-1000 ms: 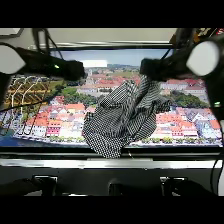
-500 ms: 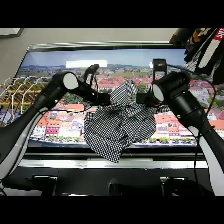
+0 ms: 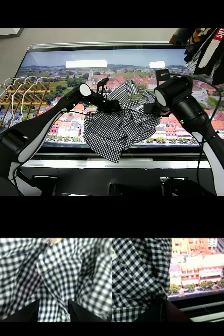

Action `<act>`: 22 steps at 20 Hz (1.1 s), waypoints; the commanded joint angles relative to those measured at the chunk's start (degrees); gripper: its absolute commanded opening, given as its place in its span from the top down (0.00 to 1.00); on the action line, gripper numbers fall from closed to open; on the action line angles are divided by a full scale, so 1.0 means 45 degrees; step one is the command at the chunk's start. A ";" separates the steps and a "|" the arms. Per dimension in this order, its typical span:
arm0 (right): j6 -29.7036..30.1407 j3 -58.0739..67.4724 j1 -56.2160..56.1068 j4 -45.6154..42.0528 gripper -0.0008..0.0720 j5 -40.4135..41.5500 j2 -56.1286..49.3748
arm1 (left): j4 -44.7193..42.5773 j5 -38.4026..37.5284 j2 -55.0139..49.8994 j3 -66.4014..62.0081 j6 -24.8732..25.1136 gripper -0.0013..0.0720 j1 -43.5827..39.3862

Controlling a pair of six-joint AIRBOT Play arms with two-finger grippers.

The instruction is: Fold the clothes and pants, and hang the long-sleeved shirts on hangers.

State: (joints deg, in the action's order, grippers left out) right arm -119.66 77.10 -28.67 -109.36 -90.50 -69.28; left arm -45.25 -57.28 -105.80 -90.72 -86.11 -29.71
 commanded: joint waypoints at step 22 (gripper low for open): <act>-0.0607 -0.0010 -0.0010 -0.0228 0.95 -0.0131 0.0078 | 0.3366 0.2103 -0.1472 -0.0355 0.2147 0.96 -0.0291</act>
State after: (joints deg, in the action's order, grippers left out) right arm -121.86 77.06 -28.67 -108.77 -92.25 -68.97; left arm -30.57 -47.20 -112.68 -91.29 -77.06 -31.53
